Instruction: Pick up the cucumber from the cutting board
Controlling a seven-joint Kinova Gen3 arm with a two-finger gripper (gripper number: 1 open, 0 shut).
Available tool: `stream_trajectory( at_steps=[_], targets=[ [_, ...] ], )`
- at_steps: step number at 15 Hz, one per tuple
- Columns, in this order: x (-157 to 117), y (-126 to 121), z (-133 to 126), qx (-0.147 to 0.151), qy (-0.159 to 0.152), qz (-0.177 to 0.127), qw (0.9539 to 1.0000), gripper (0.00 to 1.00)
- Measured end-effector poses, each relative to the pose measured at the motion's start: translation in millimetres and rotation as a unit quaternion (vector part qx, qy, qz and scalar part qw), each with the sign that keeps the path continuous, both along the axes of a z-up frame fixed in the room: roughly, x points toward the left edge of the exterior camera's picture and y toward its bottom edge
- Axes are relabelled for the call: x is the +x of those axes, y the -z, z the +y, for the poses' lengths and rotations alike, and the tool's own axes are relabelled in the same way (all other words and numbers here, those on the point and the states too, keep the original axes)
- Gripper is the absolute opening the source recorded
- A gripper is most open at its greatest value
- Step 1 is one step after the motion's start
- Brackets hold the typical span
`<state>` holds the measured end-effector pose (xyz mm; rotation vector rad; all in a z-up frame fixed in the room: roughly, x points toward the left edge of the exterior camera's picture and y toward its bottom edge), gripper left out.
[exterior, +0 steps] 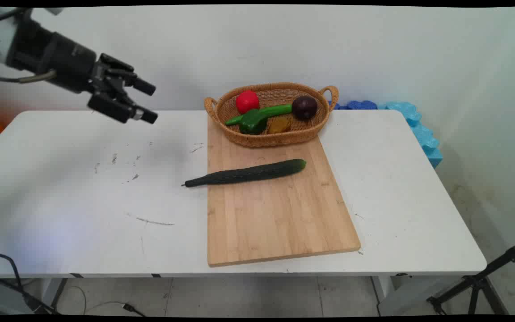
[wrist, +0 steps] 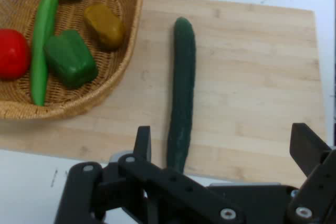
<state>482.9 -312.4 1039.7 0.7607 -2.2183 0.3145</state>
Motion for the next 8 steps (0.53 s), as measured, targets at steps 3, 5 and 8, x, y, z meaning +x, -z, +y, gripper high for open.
stream_trajectory(
  at_steps=[3, 5, 8],
  targets=[
    [-19.7, 4.1, -25.5, 0.007, -0.016, -0.011, 0.9998, 1.0],
    [-32.1, 10.8, -37.9, 0.015, -0.02, -0.021, 0.9995, 1.0],
    [-53.9, 28.9, -56.3, 0.031, -0.021, -0.044, 0.9983, 1.0]
  ],
)
